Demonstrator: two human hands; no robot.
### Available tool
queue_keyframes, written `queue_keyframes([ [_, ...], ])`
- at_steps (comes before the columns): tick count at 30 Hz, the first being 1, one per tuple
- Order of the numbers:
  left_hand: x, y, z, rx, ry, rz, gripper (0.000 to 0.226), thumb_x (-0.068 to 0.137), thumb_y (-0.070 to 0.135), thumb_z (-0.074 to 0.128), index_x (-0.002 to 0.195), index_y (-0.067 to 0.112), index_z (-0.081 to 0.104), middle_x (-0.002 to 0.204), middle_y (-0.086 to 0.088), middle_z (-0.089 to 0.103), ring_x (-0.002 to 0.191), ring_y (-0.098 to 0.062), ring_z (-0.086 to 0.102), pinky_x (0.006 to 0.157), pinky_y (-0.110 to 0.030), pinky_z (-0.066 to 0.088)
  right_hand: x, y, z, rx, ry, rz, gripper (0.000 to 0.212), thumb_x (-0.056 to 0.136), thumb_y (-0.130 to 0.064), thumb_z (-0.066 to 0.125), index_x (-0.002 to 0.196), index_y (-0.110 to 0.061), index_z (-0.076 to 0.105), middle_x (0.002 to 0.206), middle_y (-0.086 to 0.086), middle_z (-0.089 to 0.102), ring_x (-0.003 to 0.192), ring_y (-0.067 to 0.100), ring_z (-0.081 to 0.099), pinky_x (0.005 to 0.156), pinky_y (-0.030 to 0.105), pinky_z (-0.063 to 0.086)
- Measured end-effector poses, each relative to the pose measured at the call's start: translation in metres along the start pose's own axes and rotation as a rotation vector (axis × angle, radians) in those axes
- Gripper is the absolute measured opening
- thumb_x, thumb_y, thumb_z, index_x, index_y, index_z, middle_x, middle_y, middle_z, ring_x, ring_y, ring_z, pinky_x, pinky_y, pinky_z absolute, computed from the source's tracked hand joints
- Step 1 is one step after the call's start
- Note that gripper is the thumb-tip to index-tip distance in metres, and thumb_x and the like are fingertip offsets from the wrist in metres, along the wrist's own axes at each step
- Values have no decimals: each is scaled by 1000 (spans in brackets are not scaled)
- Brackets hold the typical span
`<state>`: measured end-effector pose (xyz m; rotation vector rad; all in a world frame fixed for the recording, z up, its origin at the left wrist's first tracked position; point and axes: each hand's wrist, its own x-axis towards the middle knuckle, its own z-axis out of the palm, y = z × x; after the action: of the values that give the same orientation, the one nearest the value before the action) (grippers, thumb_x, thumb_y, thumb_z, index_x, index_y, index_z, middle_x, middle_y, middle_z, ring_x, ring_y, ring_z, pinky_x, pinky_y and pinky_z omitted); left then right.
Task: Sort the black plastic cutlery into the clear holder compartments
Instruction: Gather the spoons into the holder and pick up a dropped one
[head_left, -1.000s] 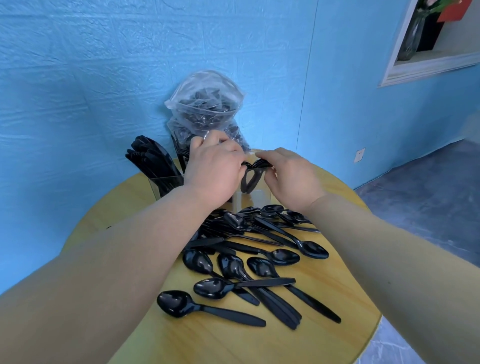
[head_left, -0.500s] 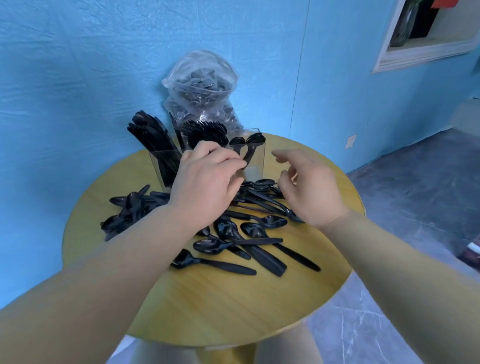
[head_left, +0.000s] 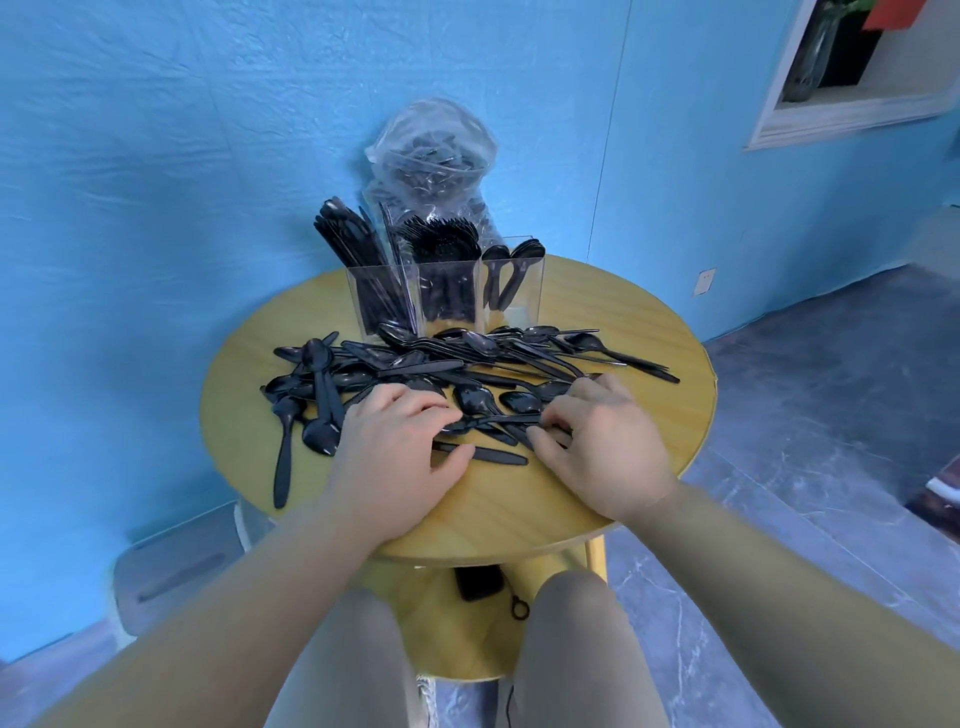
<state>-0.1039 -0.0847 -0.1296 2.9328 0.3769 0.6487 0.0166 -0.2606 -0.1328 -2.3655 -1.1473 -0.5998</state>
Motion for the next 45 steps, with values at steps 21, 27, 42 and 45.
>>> queue_keyframes([
  [21,-1,1,-4,-16,-10,-81,36,95,43,48,127,33,58,131,14,55,130,-17,33,102,-42,27,37,-16,-27,148,-77,237,8,89,-21,58,88,-14,63,78,2,67,75,23,60,67,33,51],
  [27,47,8,-31,-100,42,-171,36,99,40,40,127,30,59,124,6,62,118,-23,47,95,-41,40,52,-18,-27,184,9,217,11,91,-18,57,89,-10,64,79,5,66,75,23,60,68,38,53],
  [42,101,24,-32,-645,30,-367,40,85,47,61,79,10,74,73,-2,73,73,-19,70,77,-43,56,62,-24,-10,204,261,-224,8,76,-8,70,72,-8,63,70,3,59,54,20,54,44,27,47],
  [45,105,23,-29,-812,46,-460,21,81,30,66,72,12,73,69,-3,72,74,-24,71,77,-46,57,63,-20,-4,216,230,-264,12,75,-9,74,75,-7,62,74,5,59,55,21,55,46,30,50],
])
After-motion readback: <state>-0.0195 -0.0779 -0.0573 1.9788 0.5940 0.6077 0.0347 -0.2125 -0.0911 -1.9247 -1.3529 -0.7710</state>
